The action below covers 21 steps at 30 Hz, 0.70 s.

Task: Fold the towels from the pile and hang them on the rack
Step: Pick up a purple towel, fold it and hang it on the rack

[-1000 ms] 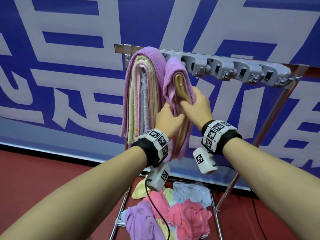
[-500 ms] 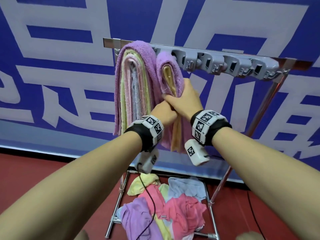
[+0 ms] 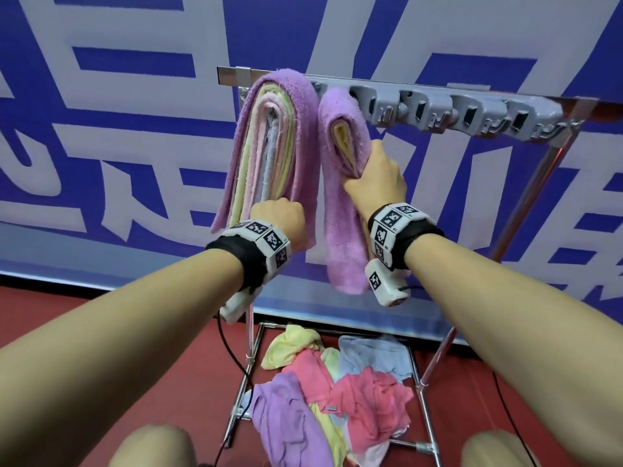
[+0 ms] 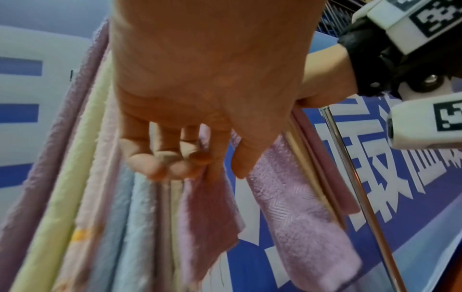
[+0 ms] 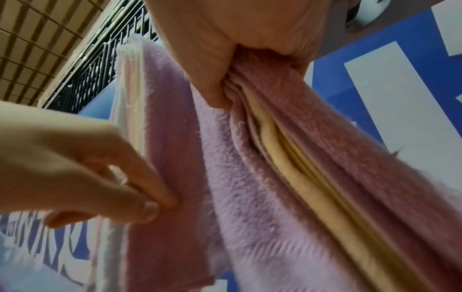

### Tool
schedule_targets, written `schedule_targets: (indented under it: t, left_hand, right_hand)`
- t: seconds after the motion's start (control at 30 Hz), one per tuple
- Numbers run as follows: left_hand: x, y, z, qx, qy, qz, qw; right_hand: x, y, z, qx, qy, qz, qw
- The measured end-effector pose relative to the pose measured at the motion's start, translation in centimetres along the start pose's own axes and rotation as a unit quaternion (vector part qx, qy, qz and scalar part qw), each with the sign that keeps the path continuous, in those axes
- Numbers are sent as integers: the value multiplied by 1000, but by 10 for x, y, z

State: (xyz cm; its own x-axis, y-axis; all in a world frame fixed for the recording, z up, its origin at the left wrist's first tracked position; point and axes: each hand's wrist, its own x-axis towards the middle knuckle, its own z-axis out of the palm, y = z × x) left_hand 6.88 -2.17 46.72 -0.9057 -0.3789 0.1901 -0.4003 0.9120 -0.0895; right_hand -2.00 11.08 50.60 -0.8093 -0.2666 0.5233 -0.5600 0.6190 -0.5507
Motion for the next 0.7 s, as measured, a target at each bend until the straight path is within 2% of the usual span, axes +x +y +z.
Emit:
schedule_targets:
  t: [0.23,0.33,0.43,0.5,0.57,0.63,0.7]
  left_hand:
    - [-1,4,-3,-157,58,21,986]
    - [-1,7,-4,-302,50,33,952]
    - [0,13,0,-391,72,-4,918]
    - [-1,14,6,-381,78,-37,920]
    - [0,13,13,-370,29,-46,928]
    - [-1,12,22,-385,-45,-35,921]
    - [-2,12,35,-374,-84,-31,923]
  right_hand:
    - [-19,-10,27,94,-56,53,993]
    - [-23,-6,31,122,-60,54,989]
    - [-25,6,30,195,-70,51,977]
    - [-29,18,28,249,-105,33,962]
    - [-35,32,28,277,-162,24,947]
    - [-39,45,32,277,-216,25,936]
    - [-41,60,41,233,-240,23,942]
